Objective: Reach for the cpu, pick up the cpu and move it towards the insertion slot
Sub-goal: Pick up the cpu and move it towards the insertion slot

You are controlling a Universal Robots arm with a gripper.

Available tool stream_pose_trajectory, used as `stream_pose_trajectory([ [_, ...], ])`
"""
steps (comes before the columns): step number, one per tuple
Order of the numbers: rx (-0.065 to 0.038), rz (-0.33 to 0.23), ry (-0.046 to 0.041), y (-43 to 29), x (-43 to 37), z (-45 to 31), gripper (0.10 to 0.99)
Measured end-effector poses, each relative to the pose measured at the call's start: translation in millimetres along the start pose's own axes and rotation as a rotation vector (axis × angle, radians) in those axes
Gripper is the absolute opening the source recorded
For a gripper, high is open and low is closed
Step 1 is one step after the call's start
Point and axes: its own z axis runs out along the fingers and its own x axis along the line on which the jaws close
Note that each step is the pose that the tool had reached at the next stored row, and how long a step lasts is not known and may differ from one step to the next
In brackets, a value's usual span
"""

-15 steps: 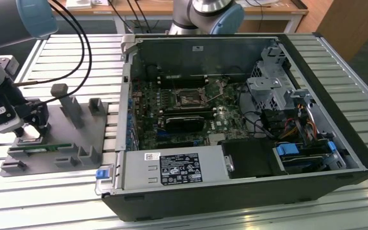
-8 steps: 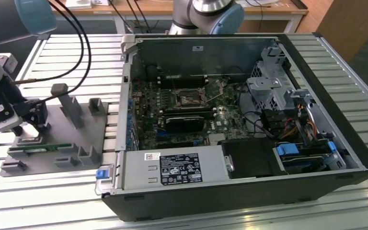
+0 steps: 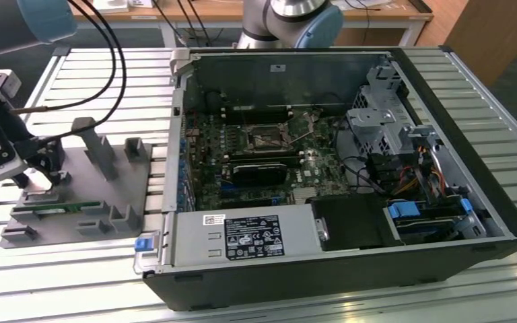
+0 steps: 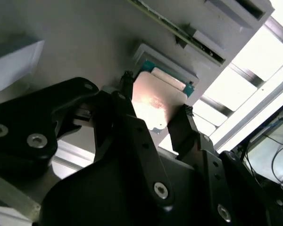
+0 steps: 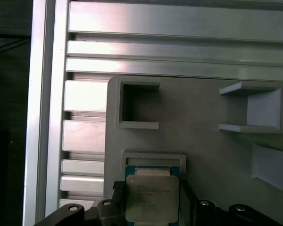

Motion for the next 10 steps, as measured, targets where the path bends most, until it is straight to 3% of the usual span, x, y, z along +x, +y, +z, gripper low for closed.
stream_pose_trajectory([
  [10, 0.0, 0.0, 0.0001, 0.1, 0.2, -6.8, 0.541],
])
